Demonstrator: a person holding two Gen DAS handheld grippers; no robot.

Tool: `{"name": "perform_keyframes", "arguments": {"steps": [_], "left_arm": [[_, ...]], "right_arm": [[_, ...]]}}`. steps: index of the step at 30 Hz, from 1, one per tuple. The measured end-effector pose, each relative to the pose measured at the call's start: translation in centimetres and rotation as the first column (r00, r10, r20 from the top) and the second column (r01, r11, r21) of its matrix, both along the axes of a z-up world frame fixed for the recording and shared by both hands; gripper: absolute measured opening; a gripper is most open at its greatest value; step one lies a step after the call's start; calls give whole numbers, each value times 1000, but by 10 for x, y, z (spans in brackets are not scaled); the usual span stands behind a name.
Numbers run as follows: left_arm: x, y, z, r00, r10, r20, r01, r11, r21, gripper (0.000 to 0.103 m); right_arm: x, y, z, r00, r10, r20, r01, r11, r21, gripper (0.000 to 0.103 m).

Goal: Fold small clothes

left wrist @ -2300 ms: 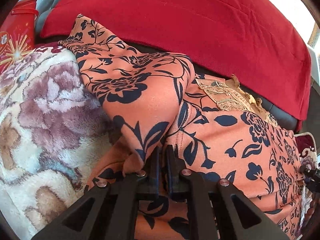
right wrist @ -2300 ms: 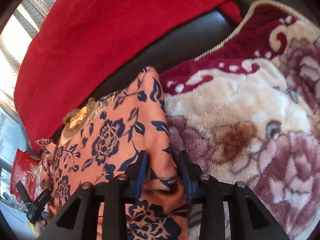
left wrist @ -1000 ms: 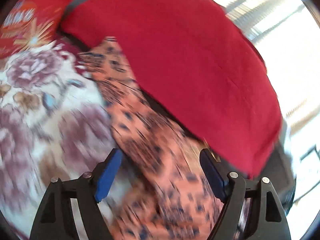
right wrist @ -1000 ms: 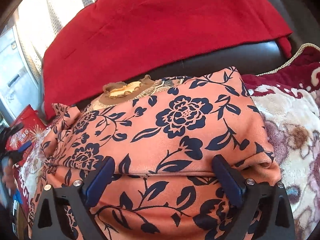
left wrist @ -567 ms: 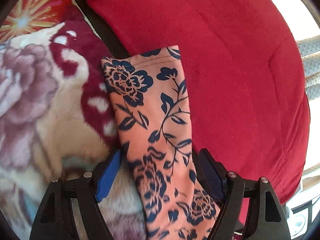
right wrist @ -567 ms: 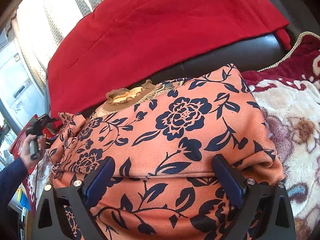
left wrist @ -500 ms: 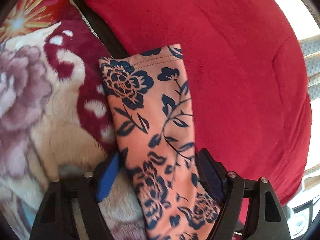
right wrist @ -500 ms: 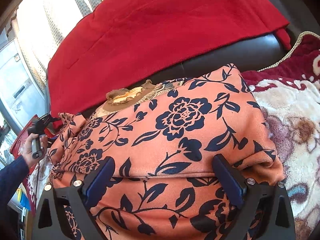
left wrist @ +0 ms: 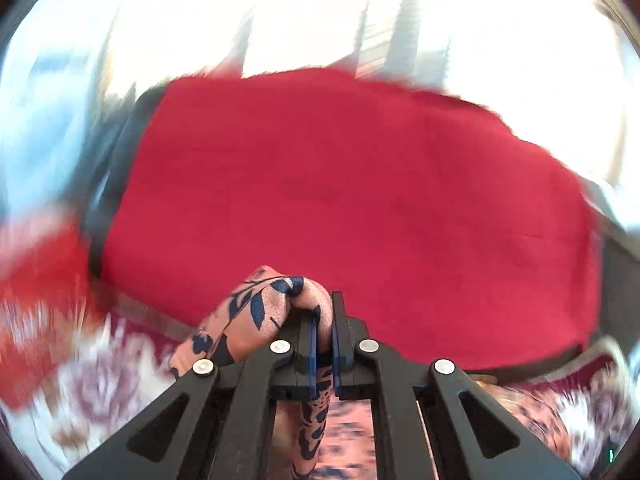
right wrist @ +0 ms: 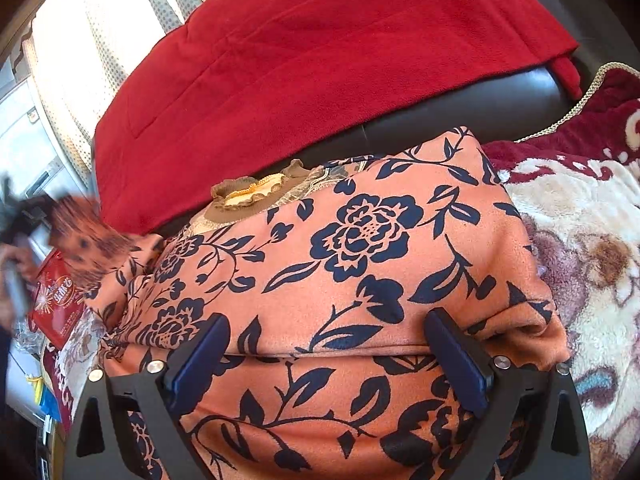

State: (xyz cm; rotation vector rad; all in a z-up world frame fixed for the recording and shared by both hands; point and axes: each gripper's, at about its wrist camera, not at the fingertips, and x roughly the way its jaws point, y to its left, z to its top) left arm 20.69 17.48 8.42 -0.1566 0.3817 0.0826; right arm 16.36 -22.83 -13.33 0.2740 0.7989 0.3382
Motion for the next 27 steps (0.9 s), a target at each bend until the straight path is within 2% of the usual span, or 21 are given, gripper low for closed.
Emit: {"name": "perform_keyframes", "arguments": {"steps": [2, 4, 5, 6, 8, 9, 11, 13, 15, 16, 17, 18, 19, 21, 23, 24, 25, 26, 27], "left_arm": [[-18, -60, 14, 993, -113, 39, 110, 992, 68, 6], [-28, -131, 1, 969, -249, 2, 246, 958, 146, 9], [-32, -165, -14, 952, -305, -34, 306, 933, 188, 10], [-37, -206, -40, 921, -374, -106, 389, 889, 243, 17], [-40, -241, -80, 884, -409, -226, 460, 847, 267, 60], [-44, -251, -106, 869, -407, -281, 475, 844, 248, 62], [-46, -245, -138, 857, -387, -341, 472, 856, 213, 62], [-52, -224, -157, 871, -326, -367, 415, 888, 196, 62], [-60, -188, -161, 912, -246, -329, 310, 938, 157, 63], [-60, -165, -161, 934, -189, -304, 238, 962, 134, 69], [-62, -154, -159, 946, -148, -288, 190, 974, 121, 79], [-62, -130, -160, 963, -75, -259, 104, 990, 99, 82], [-64, -112, -166, 970, -22, -244, 43, 996, 79, 84], [-54, -74, -187, 955, 65, -288, -68, 998, 0, 84], [-50, -52, -207, 933, 66, -354, -98, 993, -73, 84], [-49, -43, -222, 921, 43, -387, -102, 986, -134, 84], [-49, -37, -231, 922, 15, -388, -96, 977, -191, 84], [-52, -27, -233, 934, -17, -358, -85, 960, -267, 84], [-56, -22, -231, 940, -29, -341, -80, 950, -302, 84]], "right_arm": [[0, 0, 0, 1000, 0, -1, 0, 1000, 2, 99], [0, 0, 0, 1000, -1, -1, 1, 1000, 7, 99], [0, 0, 0, 1000, -2, -1, 2, 1000, 10, 99], [0, -1, 0, 1000, -2, -2, 2, 1000, 14, 99], [0, -2, 0, 1000, -3, -2, 3, 1000, 29, 99], [0, -4, 0, 1000, -3, -2, 3, 999, 39, 99], [-1, -6, 0, 1000, -5, -1, 5, 999, 51, 99], [-1, -8, 0, 1000, -6, 1, 6, 998, 57, 99], [-2, -10, 0, 1000, -6, 4, 6, 998, 69, 99], [-2, -12, 0, 1000, -6, 5, 6, 997, 79, 99], [-2, -13, 0, 1000, -6, 5, 6, 996, 85, 99], [-2, -15, 0, 1000, -6, 5, 6, 996, 88, 99], [-2, -16, 0, 1000, -6, 4, 6, 996, 90, 99], [-2, -19, 1, 1000, -6, 1, 5, 995, 103, 99], [-3, -20, 2, 1000, -7, -2, 8, 992, 127, 99], [-3, -23, 3, 1000, -8, -9, 9, 990, 142, 99], [-3, -27, 5, 1000, -11, -25, 15, 986, 168, 99], [-1, -31, 6, 999, -13, -44, 21, 981, 192, 99], [0, -36, 7, 997, -17, -69, 33, 973, 229, 99]]}}
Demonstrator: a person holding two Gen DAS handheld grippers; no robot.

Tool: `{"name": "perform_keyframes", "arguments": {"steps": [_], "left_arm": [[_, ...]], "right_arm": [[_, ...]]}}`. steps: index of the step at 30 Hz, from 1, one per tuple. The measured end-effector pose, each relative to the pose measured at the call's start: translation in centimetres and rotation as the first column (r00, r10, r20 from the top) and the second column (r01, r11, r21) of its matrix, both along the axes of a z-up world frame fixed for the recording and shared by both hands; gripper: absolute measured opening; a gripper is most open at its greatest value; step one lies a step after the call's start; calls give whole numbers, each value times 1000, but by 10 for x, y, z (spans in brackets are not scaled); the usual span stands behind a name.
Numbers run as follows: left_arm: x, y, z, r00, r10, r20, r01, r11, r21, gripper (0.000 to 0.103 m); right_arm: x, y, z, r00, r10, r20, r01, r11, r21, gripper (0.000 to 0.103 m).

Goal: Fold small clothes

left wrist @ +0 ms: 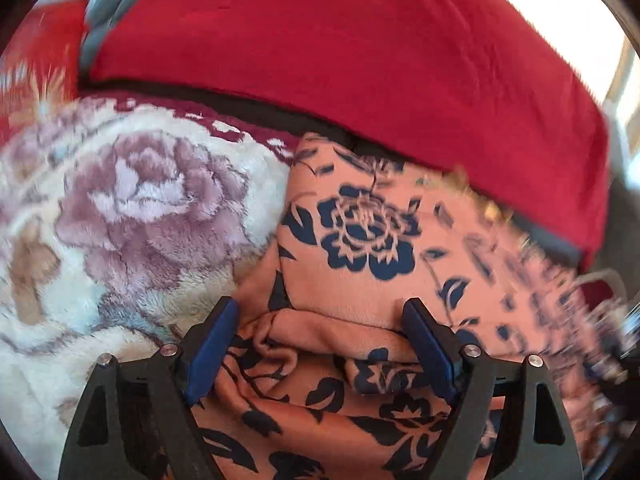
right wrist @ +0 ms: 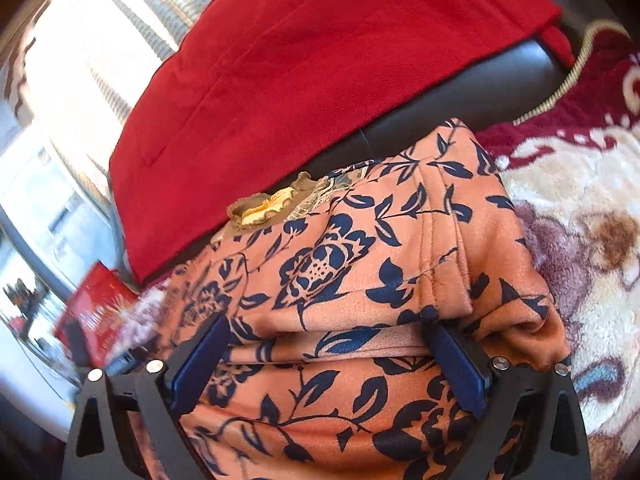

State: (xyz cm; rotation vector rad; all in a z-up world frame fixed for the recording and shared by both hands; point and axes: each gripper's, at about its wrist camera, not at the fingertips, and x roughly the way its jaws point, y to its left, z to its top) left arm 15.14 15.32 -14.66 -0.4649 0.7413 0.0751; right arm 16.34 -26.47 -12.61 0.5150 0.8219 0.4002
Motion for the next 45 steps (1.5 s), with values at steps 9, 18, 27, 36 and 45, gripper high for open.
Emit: {"name": "perform_keyframes", "arguments": {"steps": [9, 18, 27, 36, 45], "left_arm": [[-2, 4, -2, 1000, -8, 27, 10, 999, -51, 85], [-18, 18, 25, 992, 61, 107, -56, 997, -47, 85], [9, -13, 7, 996, -19, -82, 28, 994, 109, 85], [11, -11, 4, 995, -16, -96, 27, 994, 110, 85], [14, 18, 3, 992, 61, -108, -65, 998, -28, 85]], "right_arm": [[30, -24, 16, 958, -159, -238, 192, 974, 123, 3], [9, 11, 18, 974, -155, -165, 71, 901, -427, 10], [-19, -9, 51, 968, -235, -84, 194, 919, -342, 80], [-6, 28, 77, 997, -74, -2, 72, 975, -212, 85], [-10, 57, 2, 999, -8, -31, -6, 907, -422, 103]]}}
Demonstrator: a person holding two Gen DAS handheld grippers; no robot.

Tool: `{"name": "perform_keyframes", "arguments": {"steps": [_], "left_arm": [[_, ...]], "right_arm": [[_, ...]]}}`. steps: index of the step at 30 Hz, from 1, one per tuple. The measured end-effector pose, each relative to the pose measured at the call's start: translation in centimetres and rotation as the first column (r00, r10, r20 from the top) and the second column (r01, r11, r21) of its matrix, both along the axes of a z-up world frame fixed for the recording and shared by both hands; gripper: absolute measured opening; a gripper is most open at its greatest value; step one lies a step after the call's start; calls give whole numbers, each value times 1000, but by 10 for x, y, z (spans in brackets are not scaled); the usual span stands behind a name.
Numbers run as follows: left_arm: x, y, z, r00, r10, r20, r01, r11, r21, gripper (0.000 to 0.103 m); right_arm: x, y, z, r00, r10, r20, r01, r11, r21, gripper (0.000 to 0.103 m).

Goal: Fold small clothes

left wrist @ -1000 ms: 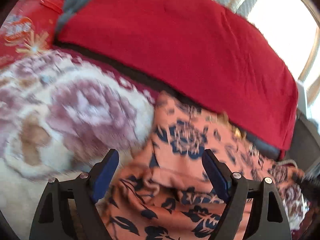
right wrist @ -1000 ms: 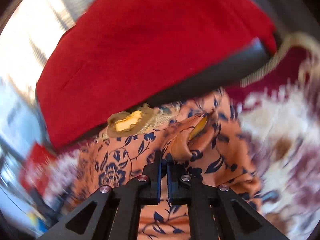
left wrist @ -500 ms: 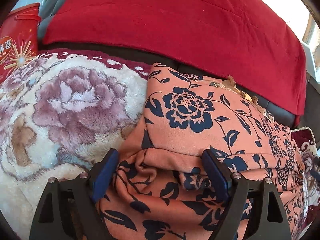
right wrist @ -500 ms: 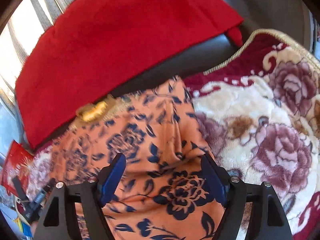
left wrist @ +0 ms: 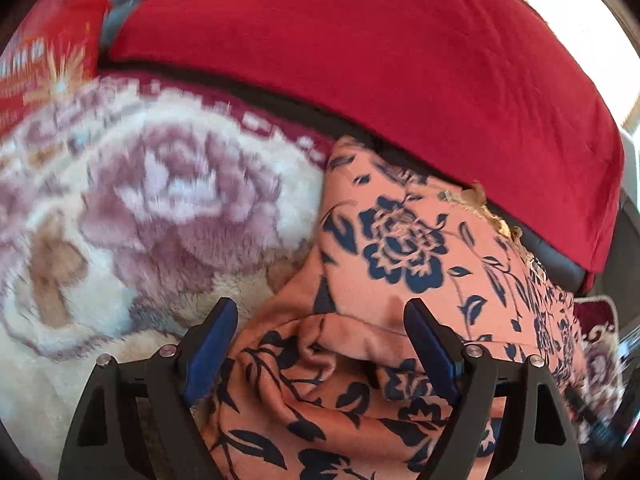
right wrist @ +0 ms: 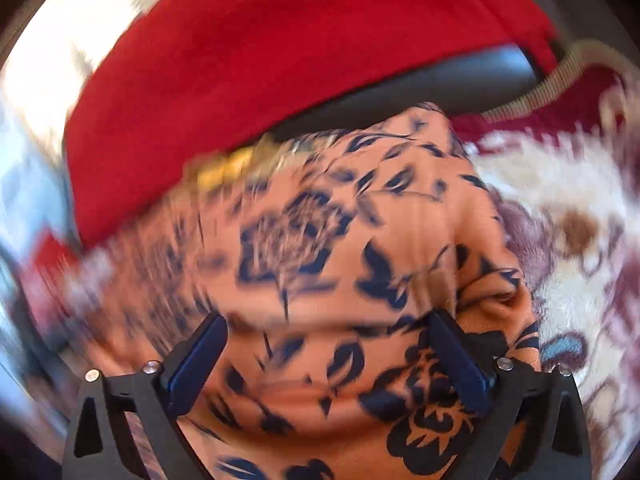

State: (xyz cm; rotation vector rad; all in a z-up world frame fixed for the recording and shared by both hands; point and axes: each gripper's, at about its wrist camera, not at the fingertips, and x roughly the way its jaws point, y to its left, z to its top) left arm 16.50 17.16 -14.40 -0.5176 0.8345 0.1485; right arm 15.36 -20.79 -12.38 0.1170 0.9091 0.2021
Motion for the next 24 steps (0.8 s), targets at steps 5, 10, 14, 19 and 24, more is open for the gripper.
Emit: {"name": "perform_keyframes", "arguments": {"steps": [5, 10, 14, 19, 24], "left_arm": [[2, -8, 0, 1000, -9, -6, 9, 997, 74, 85], [2, -8, -1, 1000, -8, -6, 8, 997, 80, 85], [-1, -8, 0, 1000, -5, 1, 5, 998, 64, 85], [-9, 1, 2, 999, 25, 19, -25, 1000, -4, 85], [-14, 16, 15, 997, 54, 62, -46, 992, -120, 85]], "right_arm": [[3, -7, -2, 1000, -18, 16, 17, 998, 59, 103], [-1, -34, -4, 998, -32, 47, 22, 981, 193, 103], [-1, -33, -4, 998, -33, 56, 21, 976, 215, 103], [1, -43, -9, 997, -36, 68, 16, 961, 276, 103], [-2, -43, -7, 997, -37, 71, 15, 960, 281, 103]]}}
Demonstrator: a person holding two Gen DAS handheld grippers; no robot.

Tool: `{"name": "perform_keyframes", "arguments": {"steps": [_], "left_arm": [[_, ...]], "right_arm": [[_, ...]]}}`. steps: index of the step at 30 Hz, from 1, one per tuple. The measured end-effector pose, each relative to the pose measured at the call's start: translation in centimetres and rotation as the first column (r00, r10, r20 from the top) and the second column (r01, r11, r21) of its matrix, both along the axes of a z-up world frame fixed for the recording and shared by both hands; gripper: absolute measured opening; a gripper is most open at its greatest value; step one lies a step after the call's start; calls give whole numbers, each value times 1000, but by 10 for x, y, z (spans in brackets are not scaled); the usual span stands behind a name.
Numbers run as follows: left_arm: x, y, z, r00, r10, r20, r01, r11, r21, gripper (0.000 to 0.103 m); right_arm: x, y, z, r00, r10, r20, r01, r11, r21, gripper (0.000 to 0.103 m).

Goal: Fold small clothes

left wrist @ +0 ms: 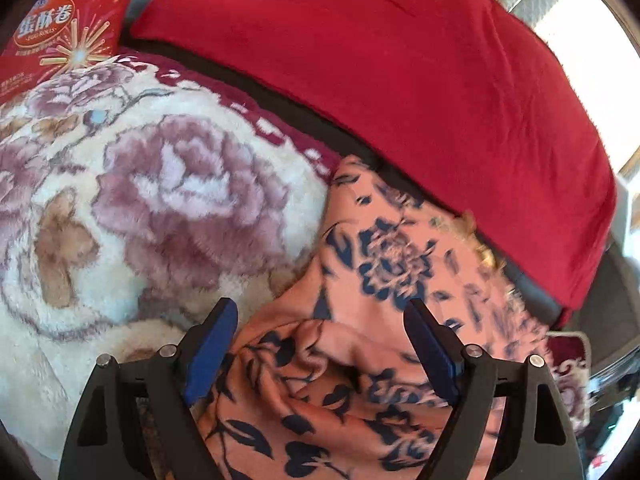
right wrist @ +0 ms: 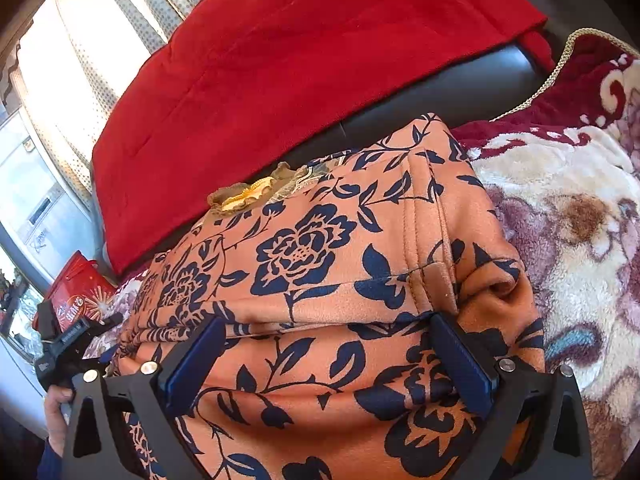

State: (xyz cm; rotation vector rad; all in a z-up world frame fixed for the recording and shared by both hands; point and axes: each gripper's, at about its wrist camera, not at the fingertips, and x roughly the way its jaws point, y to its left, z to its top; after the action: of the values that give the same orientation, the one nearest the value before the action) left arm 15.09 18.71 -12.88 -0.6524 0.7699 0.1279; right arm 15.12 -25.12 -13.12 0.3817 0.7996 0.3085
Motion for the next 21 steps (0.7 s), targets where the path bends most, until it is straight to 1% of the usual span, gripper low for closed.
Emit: {"name": "perform_keyframes", "arguments": {"steps": [2, 6, 7, 8, 9, 10, 11, 12, 13, 14, 16, 17, 19, 21], "left_arm": [[8, 2, 6, 1000, -24, 13, 24, 1000, -10, 85], [45, 5, 21, 997, -62, 44, 62, 998, 13, 85], [55, 5, 22, 996, -73, 41, 72, 997, 21, 85], [73, 5, 20, 995, -95, 13, 94, 995, 35, 82], [86, 3, 16, 993, -115, -19, 116, 992, 42, 76], [97, 3, 13, 990, -133, -50, 135, 990, 43, 61], [112, 2, 4, 981, -163, -107, 167, 985, 31, 44], [124, 5, -5, 973, -162, -164, 168, 986, 18, 38], [127, 9, -9, 973, -151, -175, 155, 988, 11, 30], [130, 15, -12, 975, -146, -166, 146, 989, -13, 23], [130, 28, -16, 979, -145, -142, 135, 988, -80, 13], [129, 33, -18, 980, -152, -128, 139, 984, -107, 11], [127, 38, -16, 982, -158, -102, 150, 985, -86, 9], [127, 42, -15, 986, -137, -99, 134, 990, -31, 7]], "right_arm": [[-4, -1, 3, 1000, -1, 5, 1, 1000, 8, 103], [-4, -7, 3, 1000, -1, 13, 1, 999, 38, 103], [-4, -7, 3, 1000, -2, 13, 1, 999, 37, 103], [-5, -9, 3, 1000, -2, 13, 1, 999, 37, 103], [-5, -8, 3, 1000, -2, 13, 2, 999, 38, 103], [-4, -8, 3, 1000, -2, 13, 2, 999, 39, 103], [-4, -9, 3, 1000, -2, 13, 2, 999, 41, 103], [-4, -10, 3, 1000, -2, 14, 1, 999, 44, 103], [-4, -10, 3, 1000, -2, 14, 1, 999, 47, 103], [-4, -9, 2, 1000, -1, 15, 1, 999, 49, 103], [-4, -9, 2, 1000, 0, 17, -1, 998, 55, 103], [-4, -10, 2, 1000, 0, 18, -1, 998, 60, 103], [-5, -12, 2, 1000, -1, 21, -1, 998, 68, 103], [-6, -13, 2, 1000, -1, 21, -1, 997, 72, 103]]}}
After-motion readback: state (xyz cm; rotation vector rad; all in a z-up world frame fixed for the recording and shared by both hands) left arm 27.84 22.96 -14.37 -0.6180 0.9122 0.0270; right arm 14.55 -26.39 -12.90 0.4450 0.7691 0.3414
